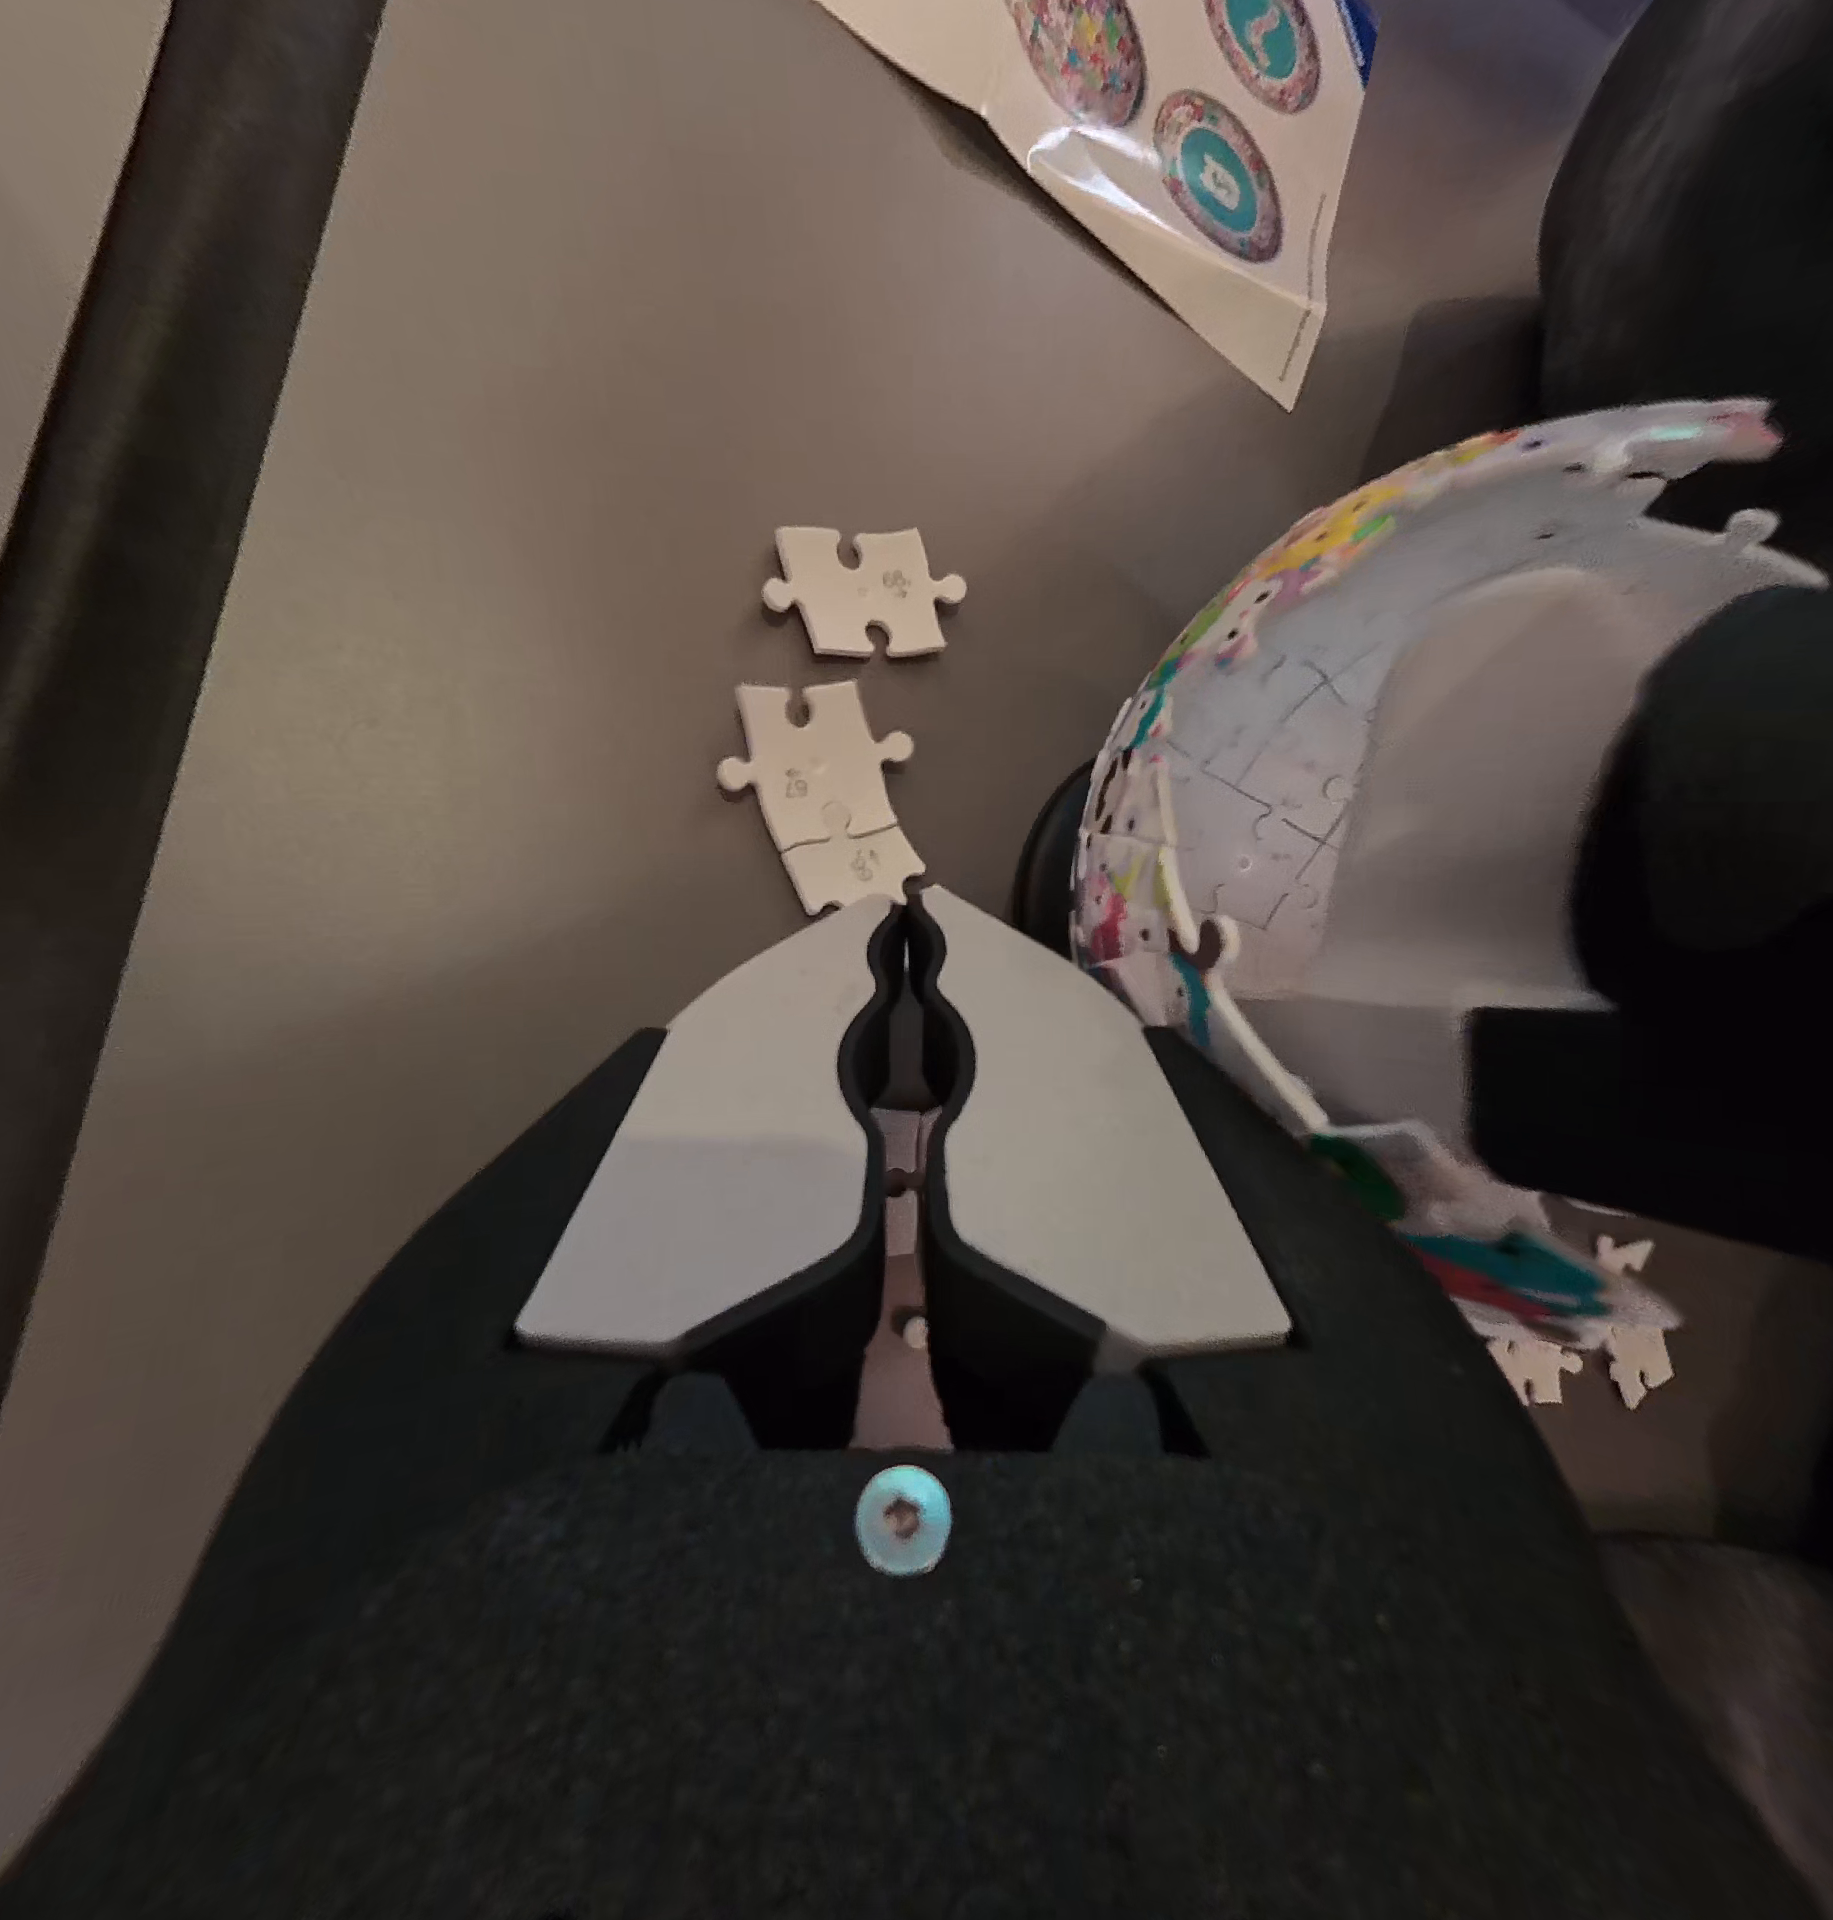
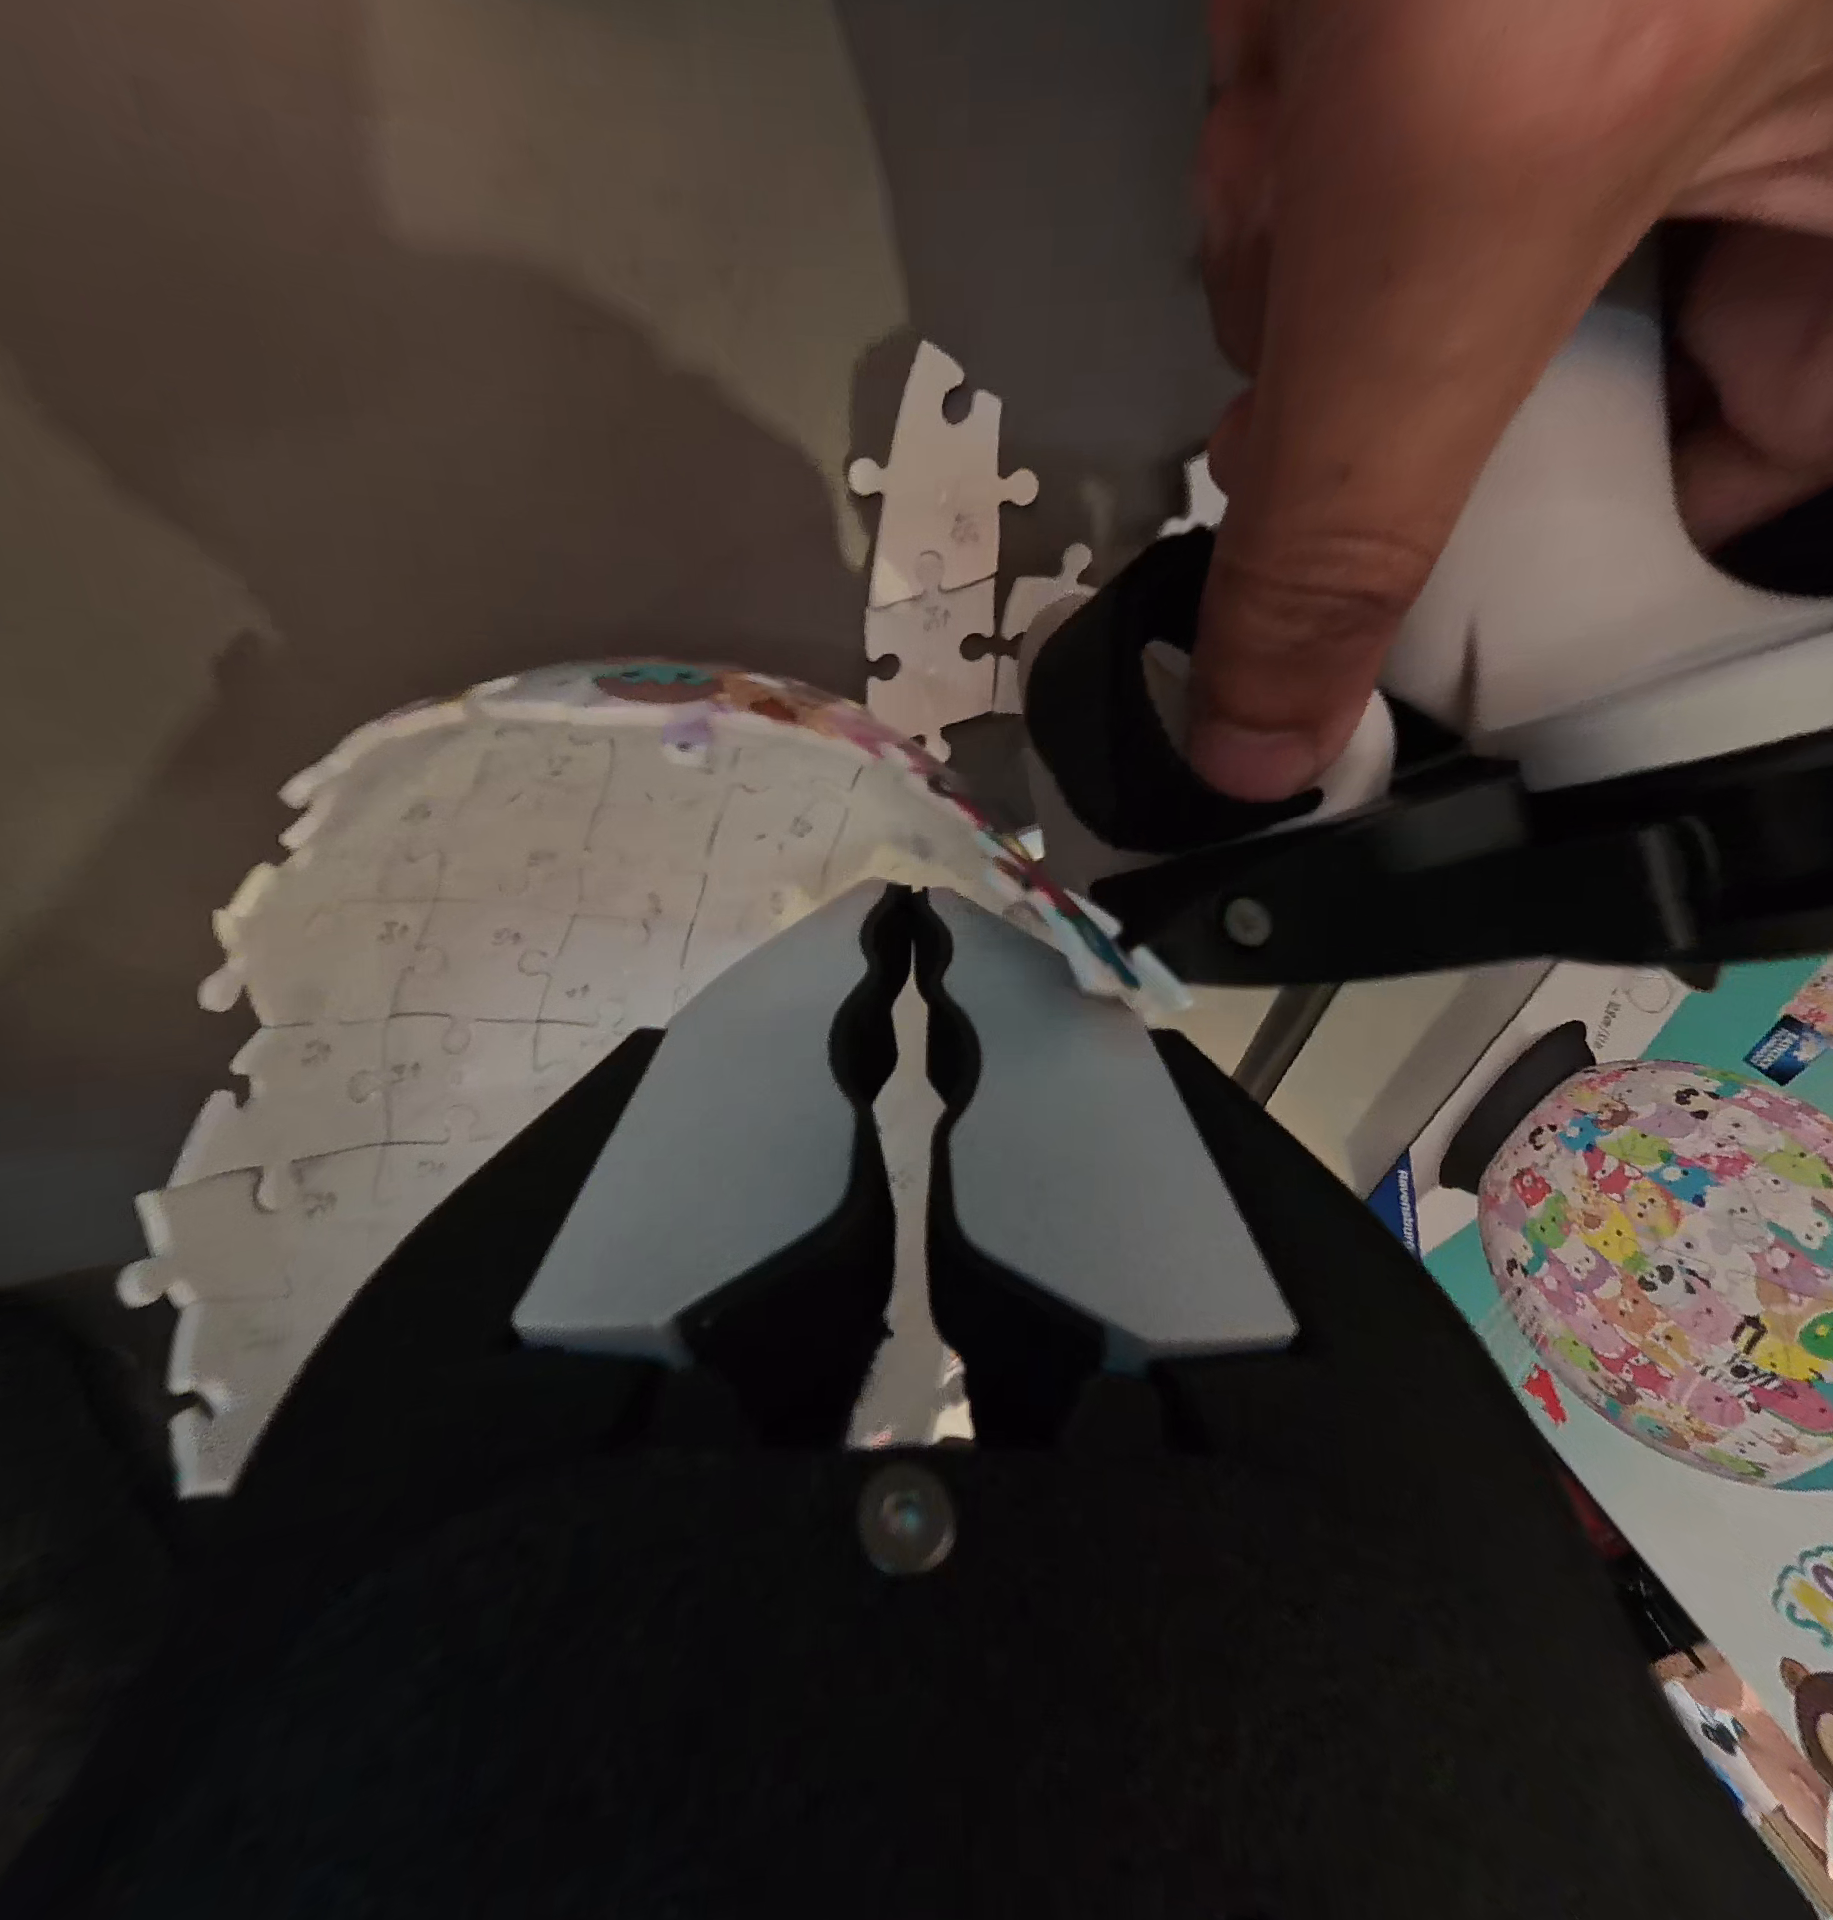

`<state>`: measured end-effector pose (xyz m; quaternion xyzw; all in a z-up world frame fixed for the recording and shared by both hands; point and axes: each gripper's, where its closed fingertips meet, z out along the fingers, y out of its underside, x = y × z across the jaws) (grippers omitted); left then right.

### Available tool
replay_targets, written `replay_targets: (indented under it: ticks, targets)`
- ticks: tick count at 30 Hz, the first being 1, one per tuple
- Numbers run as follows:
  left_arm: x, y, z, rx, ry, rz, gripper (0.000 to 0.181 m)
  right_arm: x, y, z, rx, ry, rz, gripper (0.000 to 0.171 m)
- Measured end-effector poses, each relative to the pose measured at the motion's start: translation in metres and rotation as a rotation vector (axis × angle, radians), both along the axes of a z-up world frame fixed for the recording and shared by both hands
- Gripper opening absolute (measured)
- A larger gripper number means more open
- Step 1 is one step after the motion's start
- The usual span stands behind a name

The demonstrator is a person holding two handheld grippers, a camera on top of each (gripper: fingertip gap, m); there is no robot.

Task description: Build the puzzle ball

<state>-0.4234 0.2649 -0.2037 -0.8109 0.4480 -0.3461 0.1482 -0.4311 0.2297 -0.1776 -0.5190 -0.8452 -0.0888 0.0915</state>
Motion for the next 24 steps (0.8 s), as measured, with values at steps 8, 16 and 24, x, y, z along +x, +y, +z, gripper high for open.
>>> replay_targets:
  ticks: [8,16,24]
  targets:
    - [0.001,0.000,0.011,0.032,-0.026,-0.006,0.000,0.000,0.002,-0.005,-0.011,-0.008,-0.003,0.000]
    - [-0.003,0.003,0.013,0.048,-0.017,0.008,0.000,0.013,-0.004,-0.001,-0.045,-0.037,-0.008,0.000]
    - [-0.006,0.010,0.020,0.088,-0.014,0.044,0.000,0.004,-0.001,0.072,-0.002,0.262,0.032,0.000]
